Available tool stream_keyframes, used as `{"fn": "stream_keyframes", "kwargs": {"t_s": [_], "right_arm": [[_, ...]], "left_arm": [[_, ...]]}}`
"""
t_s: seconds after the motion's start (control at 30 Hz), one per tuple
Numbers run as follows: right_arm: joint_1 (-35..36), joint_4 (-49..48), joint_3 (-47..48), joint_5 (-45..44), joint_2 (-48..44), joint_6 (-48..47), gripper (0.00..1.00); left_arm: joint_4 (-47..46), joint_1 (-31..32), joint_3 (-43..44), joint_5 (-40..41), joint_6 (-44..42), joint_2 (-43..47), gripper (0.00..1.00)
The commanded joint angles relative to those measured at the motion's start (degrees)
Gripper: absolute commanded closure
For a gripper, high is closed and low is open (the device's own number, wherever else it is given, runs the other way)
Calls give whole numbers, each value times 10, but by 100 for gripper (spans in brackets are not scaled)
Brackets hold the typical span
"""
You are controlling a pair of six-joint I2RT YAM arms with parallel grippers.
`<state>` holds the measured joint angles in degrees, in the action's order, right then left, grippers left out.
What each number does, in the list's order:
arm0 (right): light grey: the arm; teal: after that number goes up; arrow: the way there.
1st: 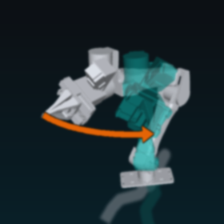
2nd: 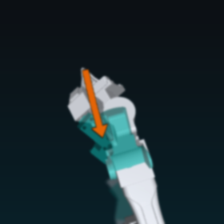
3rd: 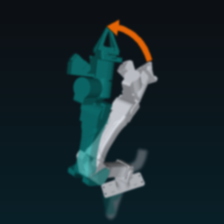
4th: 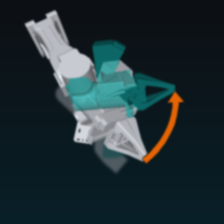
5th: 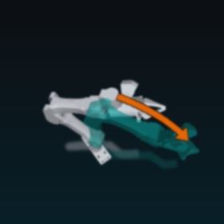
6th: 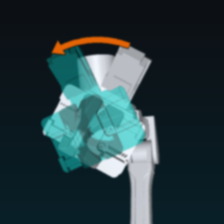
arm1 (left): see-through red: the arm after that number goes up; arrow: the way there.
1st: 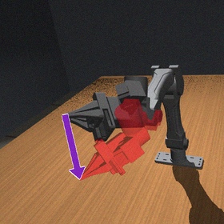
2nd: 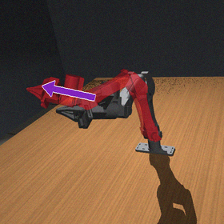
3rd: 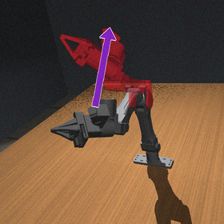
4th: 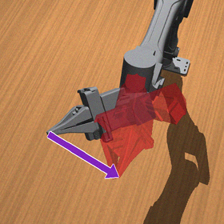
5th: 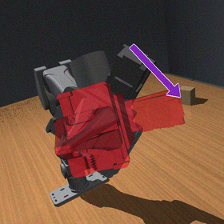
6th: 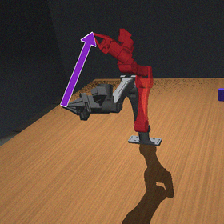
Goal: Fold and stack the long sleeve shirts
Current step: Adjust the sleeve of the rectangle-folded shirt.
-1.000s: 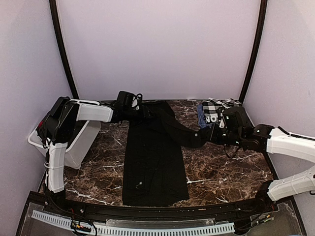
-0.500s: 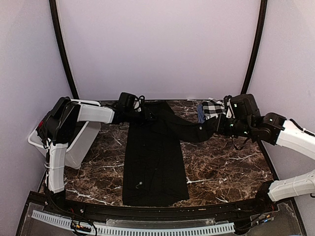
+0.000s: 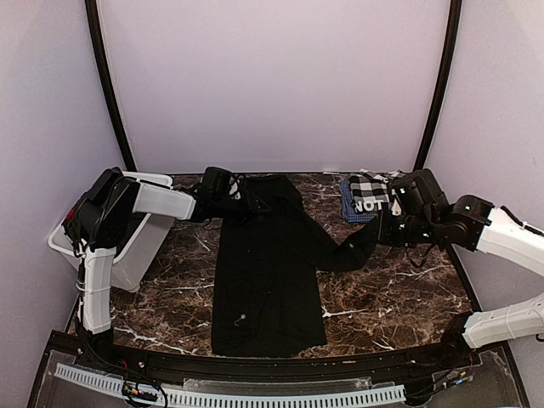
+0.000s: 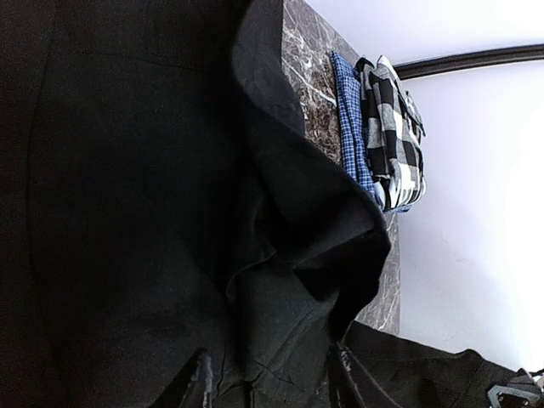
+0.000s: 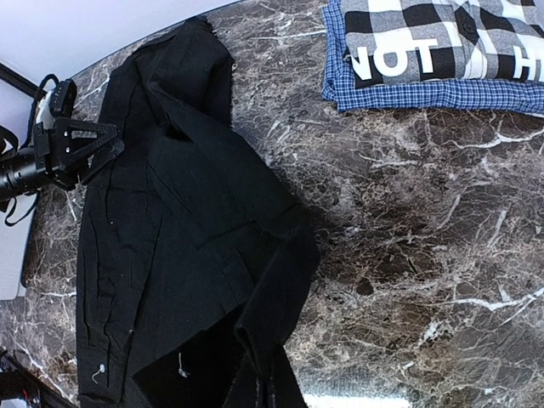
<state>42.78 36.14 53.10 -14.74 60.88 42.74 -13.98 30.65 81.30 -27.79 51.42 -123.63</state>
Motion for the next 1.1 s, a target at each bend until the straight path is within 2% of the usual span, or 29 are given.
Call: {"fn": "stream_keyframes", "kwargs": {"t_s": [0.0,0.27,0.6,0.77,0.9,1.07], "right_arm": [[5,-20,-8,18,8,2,100],[5,-62,-2,42,27,-14,100],[5,-77,27,55,53,-44,100],[4,-83,35,59,60,-52,100],[4,-83,40,62,62,-56,100],[4,-84,47,69,62,-62,100]], "left_arm": [[-40,2,-1,8,44,36,52],[1,14,64,40,24,-15,50],[150,65,192,168,-84,-61,50],[164,73,229,185,-89,-85,52],[173,75,275,183,-92,-113,57],[201,75,322,199,-104,-140,72]]}}
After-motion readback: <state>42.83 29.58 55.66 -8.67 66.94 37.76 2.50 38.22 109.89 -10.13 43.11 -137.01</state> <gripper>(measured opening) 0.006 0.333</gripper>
